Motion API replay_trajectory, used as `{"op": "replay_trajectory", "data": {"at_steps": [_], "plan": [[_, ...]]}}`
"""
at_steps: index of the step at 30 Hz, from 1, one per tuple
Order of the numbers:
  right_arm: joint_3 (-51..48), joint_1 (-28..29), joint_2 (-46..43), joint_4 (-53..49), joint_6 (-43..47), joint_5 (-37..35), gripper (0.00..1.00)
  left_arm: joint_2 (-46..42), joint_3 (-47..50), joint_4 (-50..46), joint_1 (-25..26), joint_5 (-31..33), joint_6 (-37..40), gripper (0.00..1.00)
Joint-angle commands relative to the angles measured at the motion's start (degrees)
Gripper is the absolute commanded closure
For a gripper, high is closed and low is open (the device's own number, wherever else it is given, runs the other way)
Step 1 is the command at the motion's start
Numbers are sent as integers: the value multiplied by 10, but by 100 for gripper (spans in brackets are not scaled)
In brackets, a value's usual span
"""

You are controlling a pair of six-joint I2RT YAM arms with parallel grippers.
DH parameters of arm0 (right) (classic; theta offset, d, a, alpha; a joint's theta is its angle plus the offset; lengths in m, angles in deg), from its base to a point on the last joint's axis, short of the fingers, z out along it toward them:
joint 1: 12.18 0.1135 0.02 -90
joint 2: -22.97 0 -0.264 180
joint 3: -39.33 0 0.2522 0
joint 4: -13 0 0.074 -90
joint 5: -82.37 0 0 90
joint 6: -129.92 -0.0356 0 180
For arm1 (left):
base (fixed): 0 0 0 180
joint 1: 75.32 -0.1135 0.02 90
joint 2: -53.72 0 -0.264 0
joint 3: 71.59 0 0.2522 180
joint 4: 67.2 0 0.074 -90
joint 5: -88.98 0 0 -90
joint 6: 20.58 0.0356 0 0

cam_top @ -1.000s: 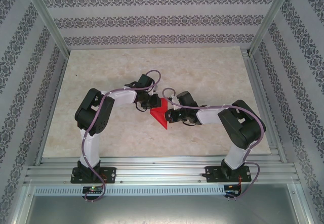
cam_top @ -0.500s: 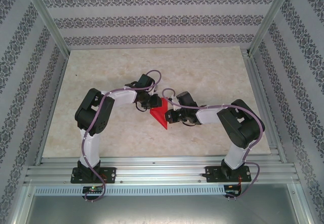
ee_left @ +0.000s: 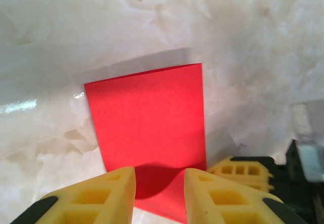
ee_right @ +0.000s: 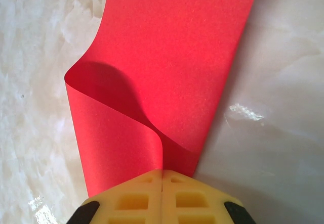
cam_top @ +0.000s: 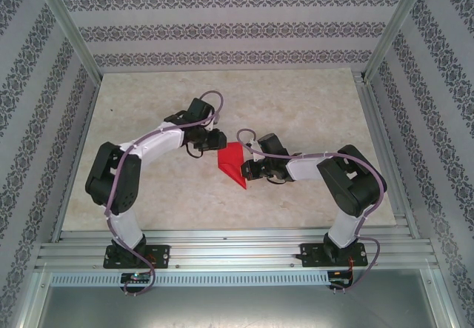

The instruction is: Fold a paper plane with a square sheet of paper (fold left side to right side)

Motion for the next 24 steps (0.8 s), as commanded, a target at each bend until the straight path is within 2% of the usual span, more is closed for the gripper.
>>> {"op": "replay_trajectory", "data": {"at_steps": [1, 5, 14, 24], "plan": [[-1, -3, 31, -49, 14, -14, 100, -9, 35, 20, 12, -45, 3, 70], [1, -1, 32, -52, 16, -15, 100, 4, 56, 72, 35, -93, -28, 74], [7, 3, 34, -61, 19, -19, 100, 54, 43, 56, 62, -61, -28, 77], [9, 3, 38, -67, 23, -23, 100, 74, 42, 42, 65, -37, -22, 77]]}}
